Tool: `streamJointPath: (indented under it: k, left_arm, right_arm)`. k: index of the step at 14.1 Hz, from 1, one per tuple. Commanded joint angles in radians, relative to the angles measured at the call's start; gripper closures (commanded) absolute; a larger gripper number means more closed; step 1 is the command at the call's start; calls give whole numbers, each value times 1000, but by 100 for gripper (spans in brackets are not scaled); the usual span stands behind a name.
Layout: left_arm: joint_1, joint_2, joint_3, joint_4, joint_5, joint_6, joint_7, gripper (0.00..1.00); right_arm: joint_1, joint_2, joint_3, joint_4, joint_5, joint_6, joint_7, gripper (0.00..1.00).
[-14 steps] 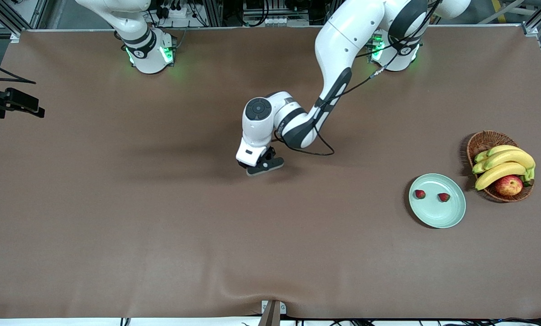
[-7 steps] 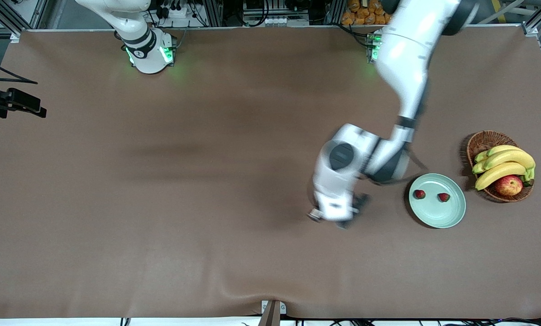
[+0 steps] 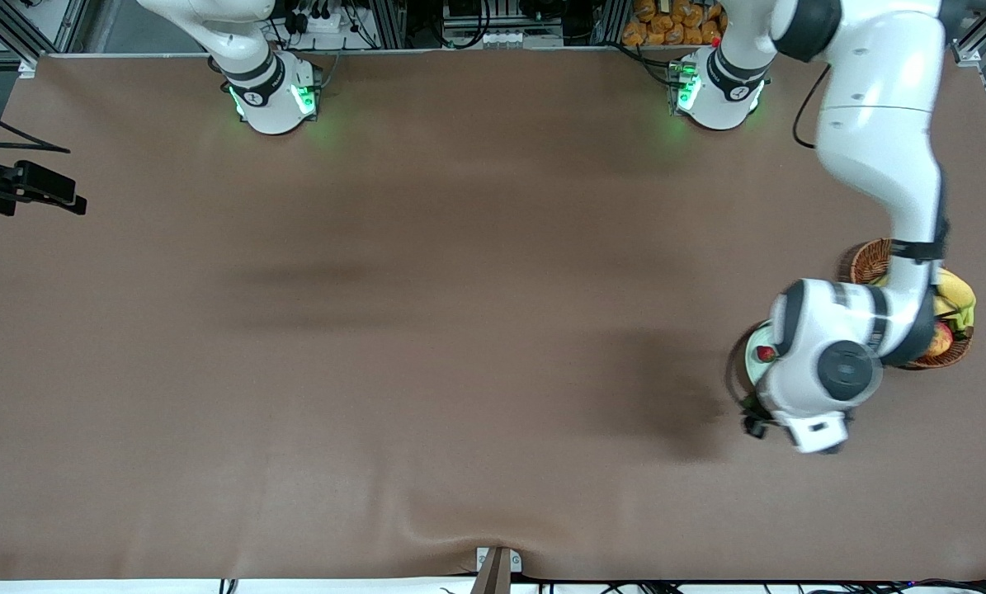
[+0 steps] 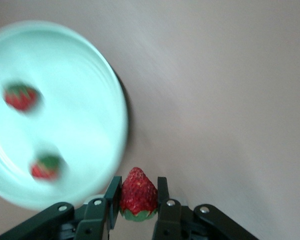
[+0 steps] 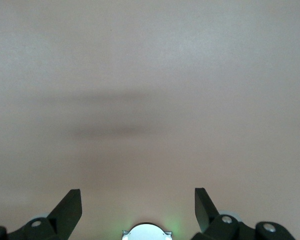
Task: Collect all strawberries into plate
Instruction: 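Carry the third strawberry over the plate with the left gripper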
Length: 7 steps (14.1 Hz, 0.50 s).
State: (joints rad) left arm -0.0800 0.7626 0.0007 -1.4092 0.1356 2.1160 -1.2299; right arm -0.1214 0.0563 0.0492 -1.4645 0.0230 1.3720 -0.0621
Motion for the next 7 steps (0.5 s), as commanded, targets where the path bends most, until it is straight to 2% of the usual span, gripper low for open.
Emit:
streamJointPath:
  k: [1, 3, 7]
  left_arm:
    - [74, -135, -19, -179, 25, -10, 126, 100]
    - [109, -157, -19, -250, 25, -2, 232, 100]
    - [138, -146, -21, -286, 25, 1, 311, 100]
  right_arm:
    - [-11, -4, 9, 1, 14, -7, 19, 0]
    - [-9, -4, 11, 1, 15, -7, 18, 0]
    - [-4, -3, 14, 3, 15, -4, 19, 0]
